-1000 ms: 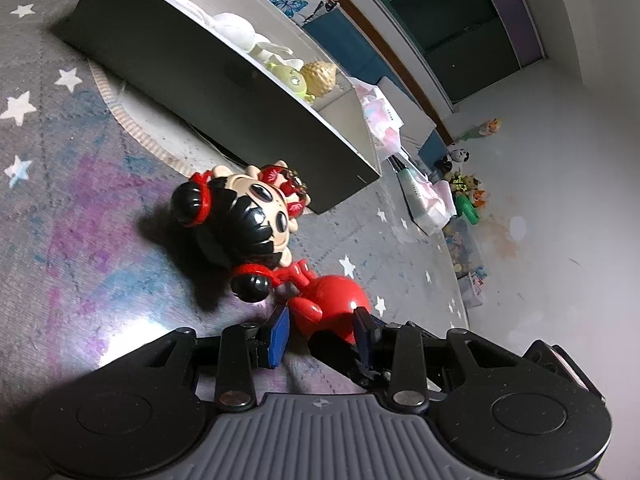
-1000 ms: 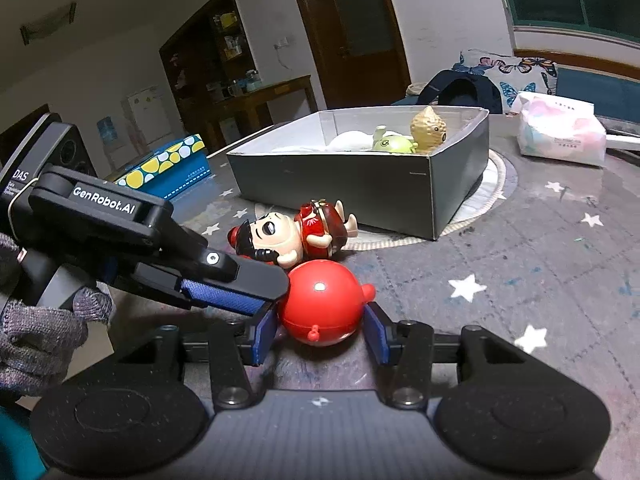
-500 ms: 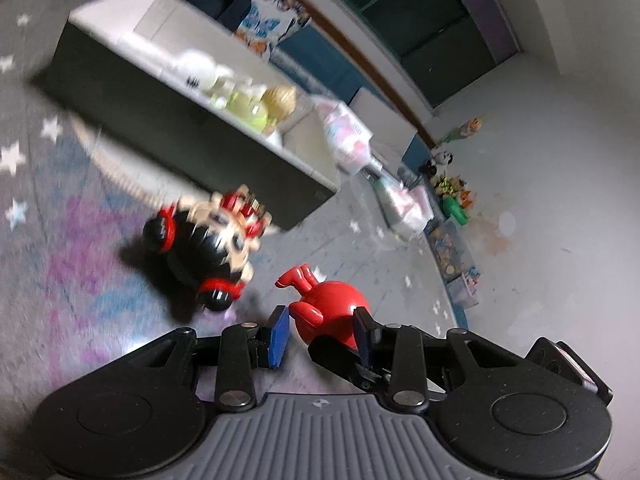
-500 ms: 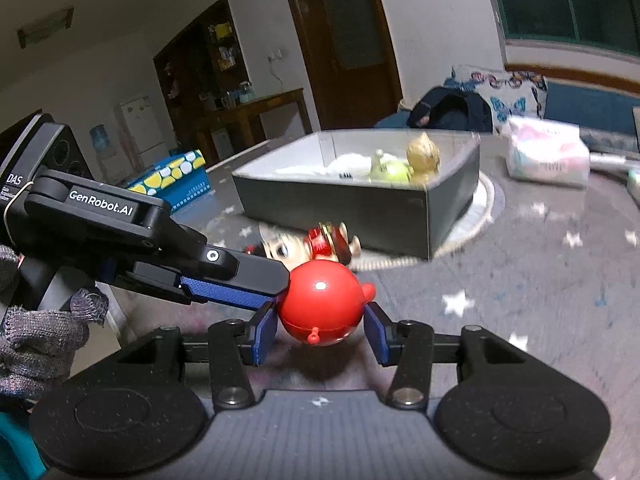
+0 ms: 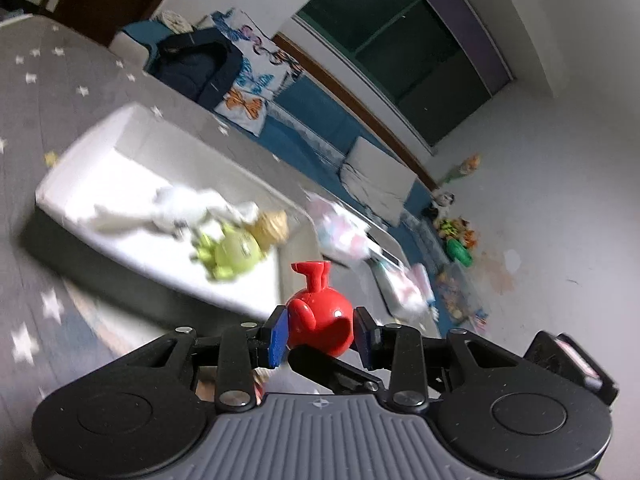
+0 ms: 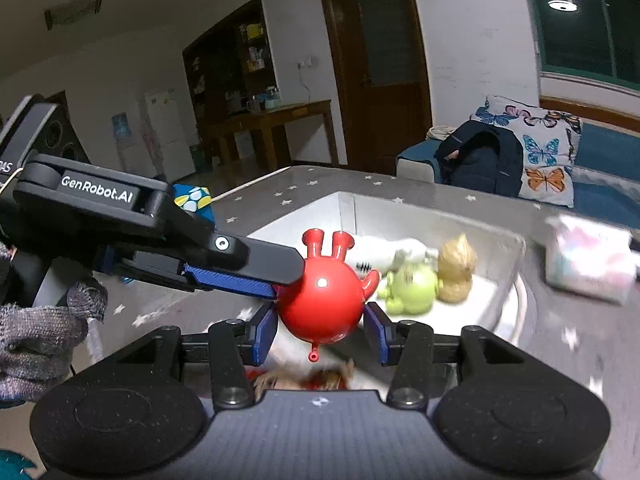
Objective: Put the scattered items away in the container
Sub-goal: 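Lift the red ball toy with the right gripper and lower it into the box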
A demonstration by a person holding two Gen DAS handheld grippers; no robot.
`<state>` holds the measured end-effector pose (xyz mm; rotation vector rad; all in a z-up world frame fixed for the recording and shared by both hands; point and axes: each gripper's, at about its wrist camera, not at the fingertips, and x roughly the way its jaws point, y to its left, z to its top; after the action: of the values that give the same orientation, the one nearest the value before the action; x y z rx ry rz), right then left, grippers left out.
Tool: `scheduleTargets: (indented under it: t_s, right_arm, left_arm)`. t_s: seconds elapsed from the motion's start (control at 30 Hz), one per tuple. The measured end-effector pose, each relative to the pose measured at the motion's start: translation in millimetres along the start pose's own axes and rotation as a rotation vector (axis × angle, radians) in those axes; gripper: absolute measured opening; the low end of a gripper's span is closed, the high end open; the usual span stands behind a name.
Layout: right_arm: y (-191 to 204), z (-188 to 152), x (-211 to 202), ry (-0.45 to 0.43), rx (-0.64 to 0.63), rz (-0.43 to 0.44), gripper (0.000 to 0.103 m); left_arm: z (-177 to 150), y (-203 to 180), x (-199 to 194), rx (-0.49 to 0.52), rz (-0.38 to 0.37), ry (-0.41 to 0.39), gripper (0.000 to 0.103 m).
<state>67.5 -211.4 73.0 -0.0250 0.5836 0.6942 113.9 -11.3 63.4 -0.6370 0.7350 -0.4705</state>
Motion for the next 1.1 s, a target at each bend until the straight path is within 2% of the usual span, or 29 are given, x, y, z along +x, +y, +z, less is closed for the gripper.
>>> scheduleTargets:
  t_s: [0.13, 0.27, 0.43, 0.63, 0.87, 1.1]
  right_arm:
    - [-12, 22, 31, 0.052, 0.005, 0.035, 0.047]
    - [-23, 39, 65, 0.121, 0.004, 0.064, 0.047]
    - [-30, 47, 97, 0.208, 0.003, 0.088, 0.047]
    - [-29, 50, 119, 0.284, -0.036, 0.082, 0.047]
    - [-31, 51, 140, 0.353, -0.095, 0.052, 0.047]
    - [-27, 51, 162, 0.405, -0.154, 0.037, 0.047]
  left_arm:
    - [27, 19, 13, -0.042, 0.028, 0.009, 0.037]
    - [47, 44, 29, -0.121, 0.057, 0.055, 0.037]
    - [63, 65, 48, -0.154, 0.105, 0.107, 0.037]
    - [69, 78, 62, -0.181, 0.141, 0.149, 0.037]
    - [75, 86, 63, -0.213, 0.150, 0.150, 0.036]
    - [78, 80, 66, -0.166, 0.198, 0.146, 0.036]
